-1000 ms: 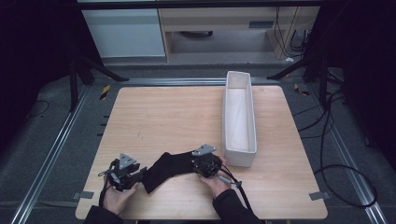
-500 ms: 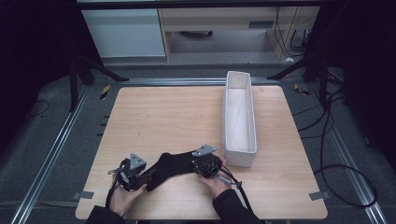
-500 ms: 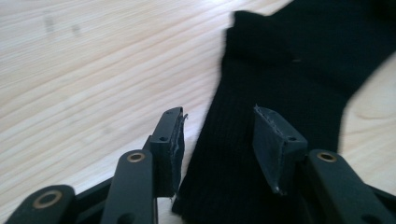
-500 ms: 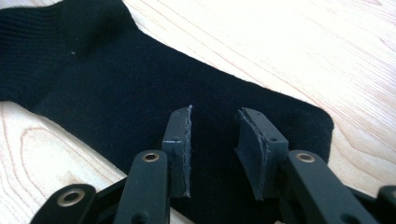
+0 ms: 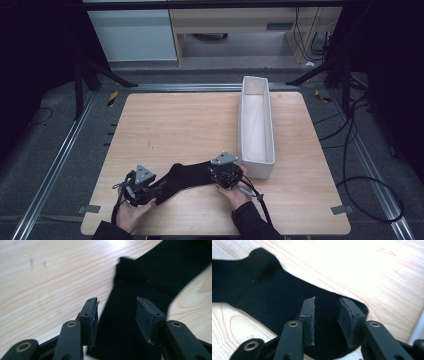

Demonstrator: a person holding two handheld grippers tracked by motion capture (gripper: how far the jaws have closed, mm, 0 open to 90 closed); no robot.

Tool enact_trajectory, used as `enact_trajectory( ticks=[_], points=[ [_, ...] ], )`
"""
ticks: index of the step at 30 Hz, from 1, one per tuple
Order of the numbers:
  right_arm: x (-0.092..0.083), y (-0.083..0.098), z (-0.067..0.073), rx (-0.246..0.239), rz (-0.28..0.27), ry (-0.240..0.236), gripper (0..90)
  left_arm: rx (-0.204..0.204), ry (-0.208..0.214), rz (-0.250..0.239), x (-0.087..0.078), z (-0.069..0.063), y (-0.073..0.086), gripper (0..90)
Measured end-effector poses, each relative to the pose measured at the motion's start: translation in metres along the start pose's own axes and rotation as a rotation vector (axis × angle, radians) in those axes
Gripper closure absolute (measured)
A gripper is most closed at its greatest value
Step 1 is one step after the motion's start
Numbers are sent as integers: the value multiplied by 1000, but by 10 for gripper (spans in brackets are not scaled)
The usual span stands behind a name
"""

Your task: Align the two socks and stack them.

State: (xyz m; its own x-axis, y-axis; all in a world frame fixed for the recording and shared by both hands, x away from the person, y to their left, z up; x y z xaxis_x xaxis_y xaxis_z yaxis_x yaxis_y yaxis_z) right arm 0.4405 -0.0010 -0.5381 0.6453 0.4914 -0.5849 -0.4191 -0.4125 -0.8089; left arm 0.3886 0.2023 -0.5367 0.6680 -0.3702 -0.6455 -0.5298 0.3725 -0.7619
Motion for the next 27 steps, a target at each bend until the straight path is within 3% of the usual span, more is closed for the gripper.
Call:
enact_trajectory(
  ticks=[2,3,5,9,12,16,19,20,23,27],
  points=[
    [-1,2,-3,3,11,3,742,11,35,42,7,-10,4,564],
    [-1,2,-3,3,11,3,742,11,35,42,7,-10,4,589],
    [1,9,-5,-18,35,11,794,13,37,91,15,-10,12,621],
    [4,15,-6,-16,60,17,802,0,33,101,18,-5,10,638],
    [6,21,-4,-24,100,12,809,6,17,105,22,1,8,644],
    [5,22,0,-32,109,-1,792,-24,10,98,28,12,2,645],
    [3,15,-1,-21,68,-5,779,-41,-4,72,26,14,0,628],
    [1,7,-6,-6,19,19,781,-63,7,38,19,12,-3,630],
    [4,2,-10,4,-2,34,781,-62,-1,9,11,10,-5,634],
    [17,7,-16,-2,38,64,785,-60,20,58,13,4,3,656]
  ],
)
Point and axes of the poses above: each handheld gripper's, and its own axes: x roughly forward along the jaws, y roughly out of its underside, z roughly to its left, the point moved 9 cm from there along x, roughly forward along the jaws, and after that the axes turned 3 degrees about -z, right-handed, at the moved point
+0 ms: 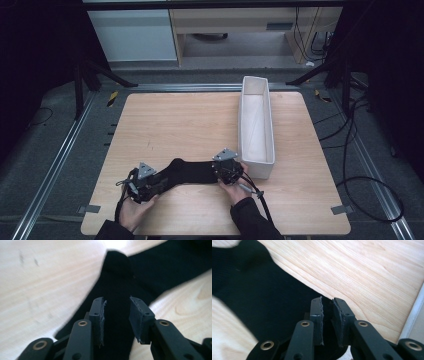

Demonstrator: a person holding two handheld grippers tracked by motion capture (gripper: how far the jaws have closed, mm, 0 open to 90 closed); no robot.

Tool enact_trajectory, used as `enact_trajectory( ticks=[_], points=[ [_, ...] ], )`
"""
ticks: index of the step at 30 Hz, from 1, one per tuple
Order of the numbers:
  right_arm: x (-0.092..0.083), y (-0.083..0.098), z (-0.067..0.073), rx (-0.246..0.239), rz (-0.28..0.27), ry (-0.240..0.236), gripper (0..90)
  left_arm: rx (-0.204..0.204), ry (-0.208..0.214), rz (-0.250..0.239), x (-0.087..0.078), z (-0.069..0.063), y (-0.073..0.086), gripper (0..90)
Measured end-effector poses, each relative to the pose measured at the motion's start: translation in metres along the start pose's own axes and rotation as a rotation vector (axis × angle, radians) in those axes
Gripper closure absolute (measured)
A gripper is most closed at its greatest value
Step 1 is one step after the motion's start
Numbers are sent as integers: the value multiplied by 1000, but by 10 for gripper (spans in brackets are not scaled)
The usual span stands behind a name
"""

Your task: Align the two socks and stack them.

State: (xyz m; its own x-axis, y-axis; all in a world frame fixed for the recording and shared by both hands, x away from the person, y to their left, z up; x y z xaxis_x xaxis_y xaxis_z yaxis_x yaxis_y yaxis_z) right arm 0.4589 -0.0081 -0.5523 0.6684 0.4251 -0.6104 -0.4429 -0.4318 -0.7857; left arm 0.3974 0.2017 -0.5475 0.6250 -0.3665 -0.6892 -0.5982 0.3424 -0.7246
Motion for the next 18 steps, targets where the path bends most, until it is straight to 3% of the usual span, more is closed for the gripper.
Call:
enact_trajectory(
  ticks=[1,4,13,14,18],
  points=[
    [2,4,0,7,23,6,789,8,-10,32,5,2,4,656],
    [2,10,1,-11,33,6,795,-6,-12,41,11,8,1,669],
    [-21,25,24,-10,56,-114,773,-11,-38,63,26,28,-15,685],
    [-24,21,23,-8,40,-137,762,-6,-46,67,29,30,-18,687],
    [-22,16,19,-11,10,-148,789,-2,-54,66,37,36,-26,689]
  ],
)
Point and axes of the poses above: each handheld gripper's, and its own axes: x roughly forward along the jaws, y roughly out of its underside, z roughly to its left, the point moved 9 cm from there along x, roughly forward along the jaws, and after that the axes turned 3 degrees about -z, right-handed, at the moved point
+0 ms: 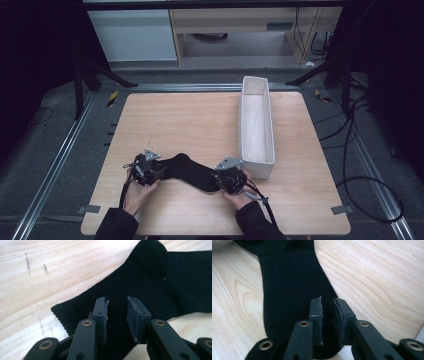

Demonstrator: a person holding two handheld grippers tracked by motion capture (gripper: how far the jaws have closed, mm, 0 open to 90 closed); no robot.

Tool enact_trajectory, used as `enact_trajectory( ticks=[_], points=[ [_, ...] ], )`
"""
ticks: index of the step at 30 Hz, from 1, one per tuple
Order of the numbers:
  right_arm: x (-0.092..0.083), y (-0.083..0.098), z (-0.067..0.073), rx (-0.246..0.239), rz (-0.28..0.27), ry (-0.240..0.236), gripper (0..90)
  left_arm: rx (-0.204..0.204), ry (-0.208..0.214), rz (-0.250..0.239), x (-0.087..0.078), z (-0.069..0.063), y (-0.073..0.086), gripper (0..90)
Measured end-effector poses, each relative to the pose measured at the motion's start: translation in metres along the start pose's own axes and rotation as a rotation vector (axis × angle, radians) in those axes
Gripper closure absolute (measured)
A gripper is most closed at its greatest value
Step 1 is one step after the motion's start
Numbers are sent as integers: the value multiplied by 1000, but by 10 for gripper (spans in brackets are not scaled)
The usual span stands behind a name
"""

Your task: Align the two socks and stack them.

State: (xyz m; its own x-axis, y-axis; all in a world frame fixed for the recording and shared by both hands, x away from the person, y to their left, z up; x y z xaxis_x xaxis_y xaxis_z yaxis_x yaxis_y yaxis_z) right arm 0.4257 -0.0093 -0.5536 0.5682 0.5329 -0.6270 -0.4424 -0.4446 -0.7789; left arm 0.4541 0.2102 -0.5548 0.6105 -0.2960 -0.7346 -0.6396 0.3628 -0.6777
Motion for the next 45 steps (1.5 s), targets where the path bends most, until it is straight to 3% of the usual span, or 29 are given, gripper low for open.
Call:
enact_trajectory(
  ticks=[2,6,8,10,12,14,16,21,23,26,31,32,33,38,42,44,45],
  points=[
    [3,7,0,-2,30,-14,808,-7,3,-6,7,3,-8,691],
    [0,11,5,-1,15,-39,810,-36,19,-43,15,6,-14,696],
    [-2,13,11,3,9,-62,809,-37,17,-33,16,5,-17,695],
    [-5,15,16,-3,9,-82,806,-33,2,-40,15,5,-20,671],
    [-8,15,21,-25,8,-97,779,-50,21,-61,11,2,-21,652],
    [-12,11,19,-23,-18,-98,764,-19,0,-77,2,-2,-19,638],
    [-16,8,17,-18,-34,-100,726,-14,15,-86,-3,-6,-18,634],
    [-27,6,16,7,-75,-114,704,10,2,-54,0,-9,-14,628],
    [-35,10,22,14,-110,-141,662,8,-5,-37,3,-7,-11,632],
    [-35,15,30,1,-105,-161,629,-19,6,-35,7,-4,-8,637],
    [-27,24,33,-18,-70,-159,711,-19,4,-40,9,-4,-9,642],
    [-29,22,32,-4,-74,-173,842,-21,6,-39,10,-3,-10,643],
    [-30,21,32,1,-73,-181,871,-24,6,-38,10,-3,-10,644],
    [-44,10,33,-10,-120,-194,864,-29,7,-35,11,-2,-10,650],
    [-51,8,38,-24,-127,-219,863,-29,4,-35,11,-2,-11,651],
    [-51,10,43,-27,-102,-251,862,-31,4,-35,11,-2,-11,651],
    [-46,16,44,-45,-64,-232,857,-31,5,-37,12,-2,-11,650]
  ],
)
Point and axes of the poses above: each handheld gripper's, and its own axes: x roughly forward along the jaws, y roughly out of its underside, z roughly to its left, the point moved 9 cm from there along x, roughly forward along the jaws, and after that the axes turned 3 degrees about -z, right-handed, at the moved point
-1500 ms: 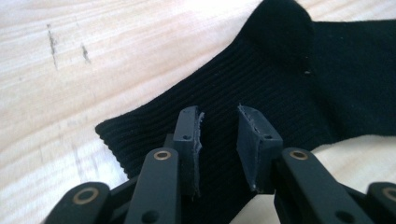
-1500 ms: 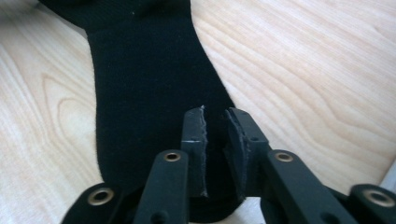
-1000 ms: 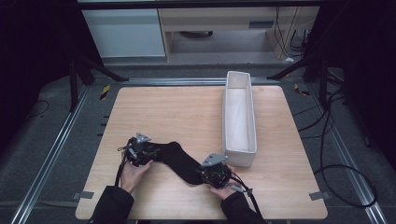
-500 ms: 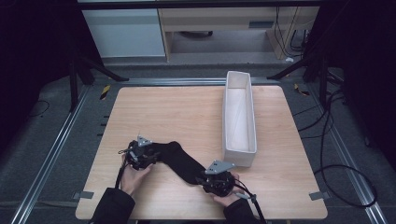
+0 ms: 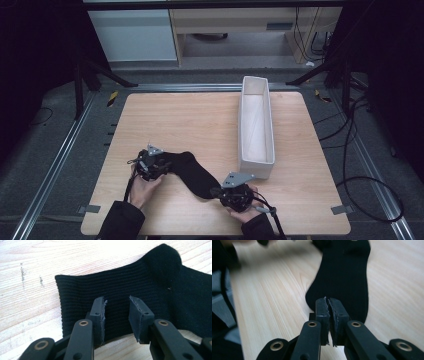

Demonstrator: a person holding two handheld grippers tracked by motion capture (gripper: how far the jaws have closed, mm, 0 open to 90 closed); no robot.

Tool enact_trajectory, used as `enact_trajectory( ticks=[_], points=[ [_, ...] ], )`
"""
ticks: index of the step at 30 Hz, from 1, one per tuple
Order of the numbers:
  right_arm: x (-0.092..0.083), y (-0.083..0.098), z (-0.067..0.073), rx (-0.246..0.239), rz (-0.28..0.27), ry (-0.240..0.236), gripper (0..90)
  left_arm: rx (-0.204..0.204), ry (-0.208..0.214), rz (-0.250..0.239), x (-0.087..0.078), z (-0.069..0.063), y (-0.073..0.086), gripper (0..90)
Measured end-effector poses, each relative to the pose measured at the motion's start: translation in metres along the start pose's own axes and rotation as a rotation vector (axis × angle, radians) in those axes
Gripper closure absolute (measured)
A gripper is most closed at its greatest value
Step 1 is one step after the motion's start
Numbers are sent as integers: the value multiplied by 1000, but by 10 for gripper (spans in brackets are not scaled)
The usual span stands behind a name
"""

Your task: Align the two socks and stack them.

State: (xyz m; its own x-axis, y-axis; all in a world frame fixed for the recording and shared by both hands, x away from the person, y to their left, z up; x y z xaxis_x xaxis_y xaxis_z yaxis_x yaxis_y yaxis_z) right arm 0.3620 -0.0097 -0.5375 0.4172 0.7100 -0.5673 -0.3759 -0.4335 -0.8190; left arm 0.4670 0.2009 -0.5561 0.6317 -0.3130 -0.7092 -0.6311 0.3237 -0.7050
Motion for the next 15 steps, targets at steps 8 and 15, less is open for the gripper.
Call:
enact_trajectory(
  ticks=[8,15],
  points=[
    [2,2,-9,-10,-66,54,699,3,3,1,0,0,0,650],
    [13,8,-11,19,-19,49,870,4,4,0,0,0,0,650]
  ],
)
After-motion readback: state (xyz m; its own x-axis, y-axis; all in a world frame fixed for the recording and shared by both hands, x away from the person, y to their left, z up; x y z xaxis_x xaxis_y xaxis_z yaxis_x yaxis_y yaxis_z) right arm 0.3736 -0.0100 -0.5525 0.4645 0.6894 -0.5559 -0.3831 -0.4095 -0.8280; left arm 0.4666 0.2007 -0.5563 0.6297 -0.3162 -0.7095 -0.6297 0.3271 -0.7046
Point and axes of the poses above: each handheld gripper's, and its own axes: x roughly forward along the jaws, y roughly out of its underside, z roughly to its left, the point moved 9 cm from there along x, roughly forward along the jaws, and after that the axes turned 3 degrees about -z, right-handed, at the moved point
